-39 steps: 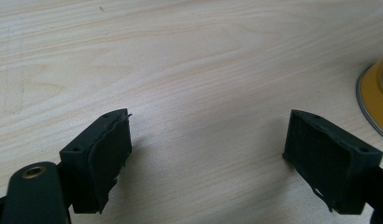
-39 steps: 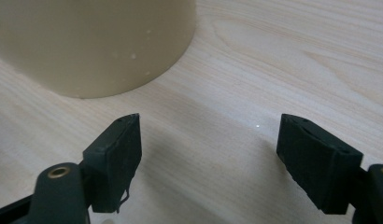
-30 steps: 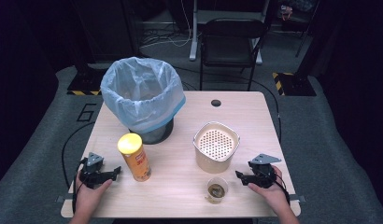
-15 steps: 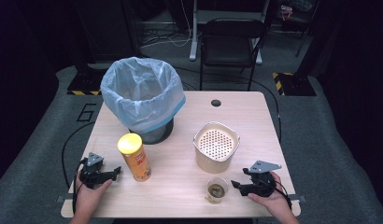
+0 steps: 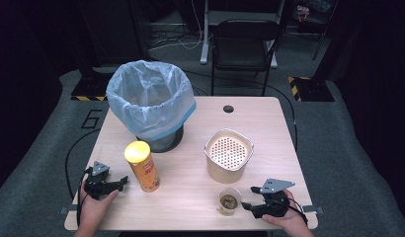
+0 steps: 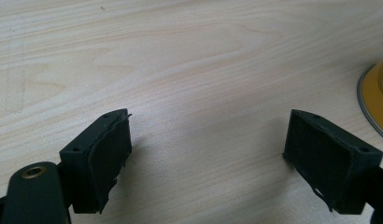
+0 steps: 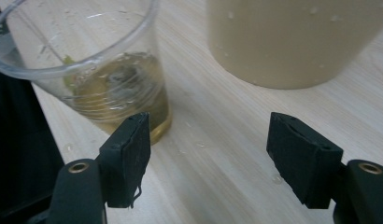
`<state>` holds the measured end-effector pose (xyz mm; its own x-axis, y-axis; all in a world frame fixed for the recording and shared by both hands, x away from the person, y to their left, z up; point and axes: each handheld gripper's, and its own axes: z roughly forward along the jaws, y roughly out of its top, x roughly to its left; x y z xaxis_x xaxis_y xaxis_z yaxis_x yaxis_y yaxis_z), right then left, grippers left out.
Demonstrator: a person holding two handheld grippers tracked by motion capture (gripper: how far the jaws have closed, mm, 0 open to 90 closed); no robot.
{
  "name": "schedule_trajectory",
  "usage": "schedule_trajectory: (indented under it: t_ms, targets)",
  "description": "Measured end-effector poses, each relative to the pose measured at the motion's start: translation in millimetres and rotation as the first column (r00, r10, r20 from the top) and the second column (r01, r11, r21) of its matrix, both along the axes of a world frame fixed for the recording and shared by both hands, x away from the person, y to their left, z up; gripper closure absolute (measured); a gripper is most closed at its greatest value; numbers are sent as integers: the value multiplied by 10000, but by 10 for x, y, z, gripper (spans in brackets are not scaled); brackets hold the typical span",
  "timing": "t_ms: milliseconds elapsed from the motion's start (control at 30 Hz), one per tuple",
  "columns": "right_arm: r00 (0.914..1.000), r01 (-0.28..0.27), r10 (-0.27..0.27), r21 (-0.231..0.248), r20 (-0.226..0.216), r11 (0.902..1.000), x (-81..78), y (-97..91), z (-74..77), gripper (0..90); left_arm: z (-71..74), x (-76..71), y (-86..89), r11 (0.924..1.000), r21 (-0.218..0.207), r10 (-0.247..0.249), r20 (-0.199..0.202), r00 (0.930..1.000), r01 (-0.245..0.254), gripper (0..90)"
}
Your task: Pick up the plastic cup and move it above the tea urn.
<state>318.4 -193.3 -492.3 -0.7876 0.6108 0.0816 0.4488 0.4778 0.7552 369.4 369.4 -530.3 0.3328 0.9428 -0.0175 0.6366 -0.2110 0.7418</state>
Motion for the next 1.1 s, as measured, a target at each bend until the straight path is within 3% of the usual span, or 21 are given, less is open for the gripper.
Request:
schedule_trajectory:
  t_ms: [400, 633, 667, 1100]
  targets:
    - [9975, -705, 705, 30, -55, 9975, -33, 105, -8, 299, -1, -10, -5, 10000, -48, 40, -38, 10000, -40, 146]
    - [9888, -1494, 1494, -58, 54, 9888, -62, 198, -5, 289, -12, -16, -10, 9999, -28, 116, 153, 9998, -116, 146]
    - [9869, -1610, 1610, -24, 19, 9869, -65, 211, -5, 285, 2, -20, -3, 10000, 19, 44, -19, 10000, -44, 146]
    - [9754, -2198, 2185, 550, 281, 9740, -35, 443, 22, 239, -3, -23, -6, 10000, -35, 51, 17, 10000, -51, 146]
